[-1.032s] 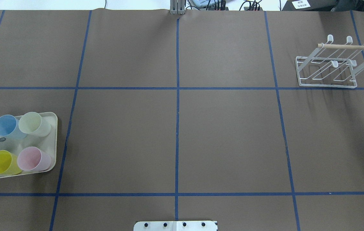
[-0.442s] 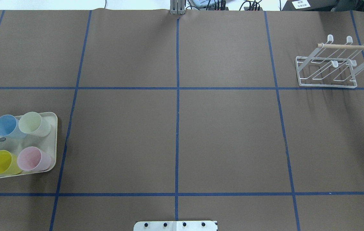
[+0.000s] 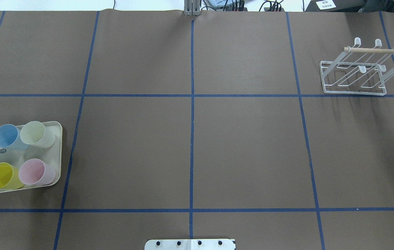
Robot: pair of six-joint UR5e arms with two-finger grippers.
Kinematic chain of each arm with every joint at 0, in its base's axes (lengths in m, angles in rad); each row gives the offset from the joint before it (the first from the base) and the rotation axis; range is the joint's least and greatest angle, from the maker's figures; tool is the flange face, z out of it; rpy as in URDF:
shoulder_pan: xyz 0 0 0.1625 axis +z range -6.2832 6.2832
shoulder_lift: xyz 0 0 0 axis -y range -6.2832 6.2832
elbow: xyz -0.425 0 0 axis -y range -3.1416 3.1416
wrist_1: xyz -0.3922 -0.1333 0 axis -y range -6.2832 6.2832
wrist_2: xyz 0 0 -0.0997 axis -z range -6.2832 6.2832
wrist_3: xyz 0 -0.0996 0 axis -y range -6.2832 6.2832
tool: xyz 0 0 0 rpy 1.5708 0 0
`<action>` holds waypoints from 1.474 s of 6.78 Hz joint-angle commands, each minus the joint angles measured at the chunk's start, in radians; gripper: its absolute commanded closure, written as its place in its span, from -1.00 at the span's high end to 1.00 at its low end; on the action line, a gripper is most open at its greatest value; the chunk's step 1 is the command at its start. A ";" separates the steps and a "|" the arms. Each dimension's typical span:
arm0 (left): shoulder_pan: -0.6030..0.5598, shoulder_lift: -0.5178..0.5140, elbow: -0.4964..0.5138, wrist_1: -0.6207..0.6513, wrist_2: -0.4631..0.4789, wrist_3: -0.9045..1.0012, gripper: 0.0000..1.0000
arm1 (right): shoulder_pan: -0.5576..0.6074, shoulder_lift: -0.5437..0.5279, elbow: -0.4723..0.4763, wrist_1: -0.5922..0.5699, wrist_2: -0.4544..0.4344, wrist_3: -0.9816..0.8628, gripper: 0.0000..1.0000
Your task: Transfer IKEA cup to right arm and place on rack
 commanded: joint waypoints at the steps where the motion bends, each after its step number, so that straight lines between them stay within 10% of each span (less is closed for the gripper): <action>1: 0.013 -0.014 0.013 0.000 -0.001 0.000 0.30 | 0.000 0.000 -0.001 -0.002 0.000 0.000 1.00; 4: 0.031 -0.030 0.039 0.000 0.001 0.002 0.08 | 0.000 0.001 -0.006 -0.002 0.000 0.000 1.00; 6: 0.034 -0.030 0.039 0.001 -0.002 0.006 -0.96 | -0.002 0.001 -0.004 -0.002 0.003 0.001 1.00; 10: -0.066 0.093 -0.077 0.008 -0.134 0.029 -1.00 | -0.006 0.014 0.003 0.001 0.025 0.001 1.00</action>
